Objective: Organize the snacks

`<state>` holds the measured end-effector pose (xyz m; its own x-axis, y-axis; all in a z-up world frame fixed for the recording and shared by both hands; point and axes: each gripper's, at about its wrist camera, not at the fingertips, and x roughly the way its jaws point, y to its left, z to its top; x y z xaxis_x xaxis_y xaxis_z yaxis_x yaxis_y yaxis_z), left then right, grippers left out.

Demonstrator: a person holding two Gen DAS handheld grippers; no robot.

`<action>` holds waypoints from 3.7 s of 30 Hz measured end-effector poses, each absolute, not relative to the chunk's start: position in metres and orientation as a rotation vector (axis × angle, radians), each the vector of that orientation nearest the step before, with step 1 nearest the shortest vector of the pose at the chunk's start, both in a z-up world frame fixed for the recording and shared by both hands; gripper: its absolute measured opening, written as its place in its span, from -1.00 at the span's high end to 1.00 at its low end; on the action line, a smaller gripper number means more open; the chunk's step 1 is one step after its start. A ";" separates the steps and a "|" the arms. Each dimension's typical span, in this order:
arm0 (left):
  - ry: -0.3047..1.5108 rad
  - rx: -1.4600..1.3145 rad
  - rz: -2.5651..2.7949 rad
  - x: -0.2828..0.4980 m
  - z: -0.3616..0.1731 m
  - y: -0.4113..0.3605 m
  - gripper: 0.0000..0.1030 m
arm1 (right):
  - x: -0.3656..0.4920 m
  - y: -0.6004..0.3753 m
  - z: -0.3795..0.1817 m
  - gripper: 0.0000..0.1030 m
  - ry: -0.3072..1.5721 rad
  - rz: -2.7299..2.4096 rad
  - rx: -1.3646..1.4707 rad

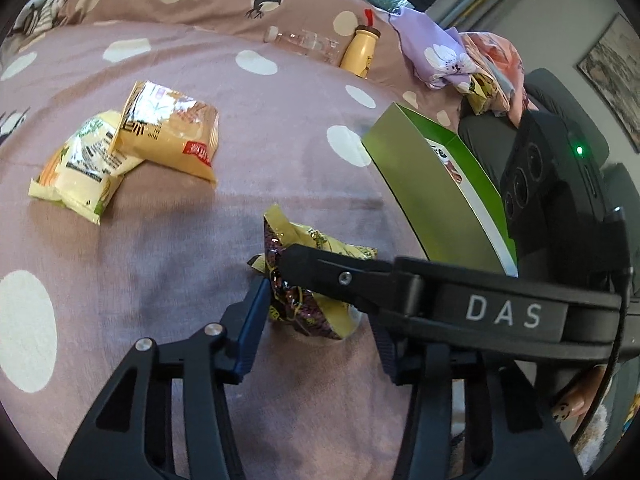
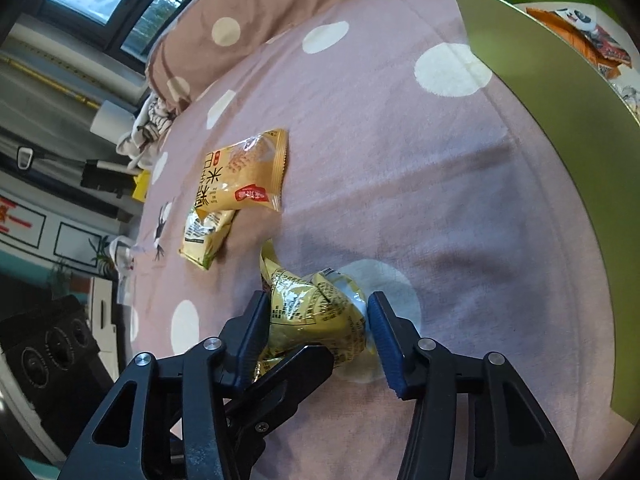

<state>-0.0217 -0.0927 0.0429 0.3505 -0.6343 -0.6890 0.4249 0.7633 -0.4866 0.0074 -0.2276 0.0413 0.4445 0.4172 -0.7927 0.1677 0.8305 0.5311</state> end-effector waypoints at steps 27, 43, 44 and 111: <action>0.716 -0.148 -0.680 -0.046 0.082 -0.083 0.17 | -0.016 -0.211 0.100 -0.05 0.812 0.215 0.465; 0.691 -0.160 -0.714 -0.053 0.092 -0.083 0.17 | -0.030 -0.203 0.118 -0.05 0.769 0.173 0.401; 0.688 -0.160 -0.718 -0.053 0.094 -0.083 0.17 | -0.031 -0.203 0.120 -0.05 0.765 0.172 0.400; 0.762 -0.040 -0.981 -0.039 0.128 -0.232 -0.76 | -0.077 -0.403 0.129 -0.39 0.539 -0.379 0.724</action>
<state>-0.0392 -0.2323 0.1284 0.3228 -0.7607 -0.5631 0.7341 0.5767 -0.3583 -0.0771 -0.4028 0.1291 0.7996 -0.1412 -0.5837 0.5013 0.6921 0.5193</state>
